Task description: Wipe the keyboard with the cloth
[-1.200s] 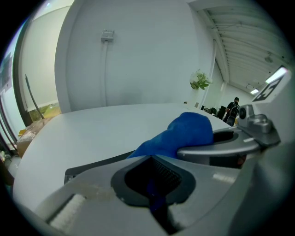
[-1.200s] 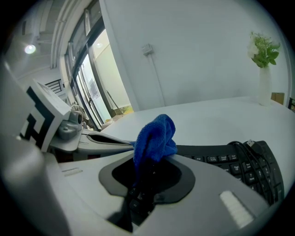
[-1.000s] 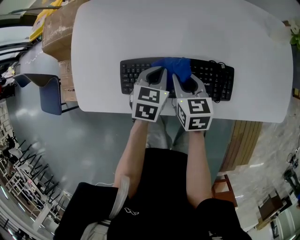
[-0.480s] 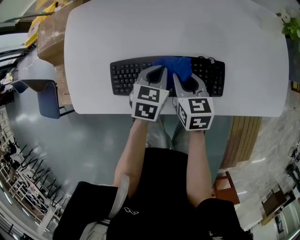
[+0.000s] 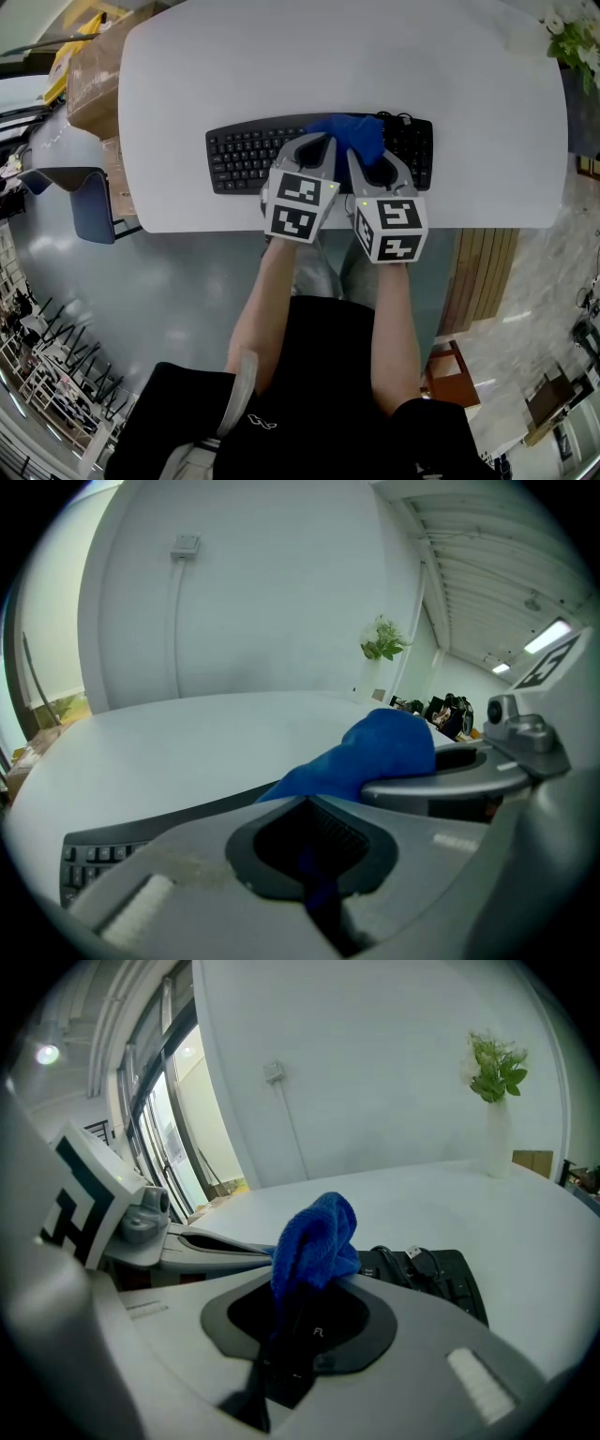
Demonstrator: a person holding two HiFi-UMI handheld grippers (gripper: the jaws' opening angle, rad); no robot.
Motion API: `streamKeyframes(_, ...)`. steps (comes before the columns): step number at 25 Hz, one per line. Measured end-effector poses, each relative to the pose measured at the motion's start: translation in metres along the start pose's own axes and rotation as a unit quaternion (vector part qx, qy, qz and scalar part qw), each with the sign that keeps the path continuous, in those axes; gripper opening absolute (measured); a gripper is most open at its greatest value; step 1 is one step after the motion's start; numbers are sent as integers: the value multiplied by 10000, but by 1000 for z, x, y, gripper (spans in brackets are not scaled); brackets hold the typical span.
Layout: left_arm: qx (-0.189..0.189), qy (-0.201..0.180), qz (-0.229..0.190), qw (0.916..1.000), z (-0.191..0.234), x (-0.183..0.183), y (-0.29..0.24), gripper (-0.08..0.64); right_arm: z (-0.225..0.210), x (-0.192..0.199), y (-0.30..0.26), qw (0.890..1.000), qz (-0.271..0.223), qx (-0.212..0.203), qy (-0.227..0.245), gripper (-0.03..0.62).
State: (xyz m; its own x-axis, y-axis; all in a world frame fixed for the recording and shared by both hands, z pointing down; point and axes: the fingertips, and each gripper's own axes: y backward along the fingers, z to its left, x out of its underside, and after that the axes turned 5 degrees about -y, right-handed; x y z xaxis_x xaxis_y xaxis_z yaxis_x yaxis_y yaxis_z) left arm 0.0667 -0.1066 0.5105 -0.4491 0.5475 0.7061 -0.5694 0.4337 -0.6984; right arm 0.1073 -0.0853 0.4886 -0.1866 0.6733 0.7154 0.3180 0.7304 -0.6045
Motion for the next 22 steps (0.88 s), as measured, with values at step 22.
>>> streamKeyframes(22,394,-130,-62,9991,-62,-28,-36,-4,-59,-10,39,9989,-40,463,26,87)
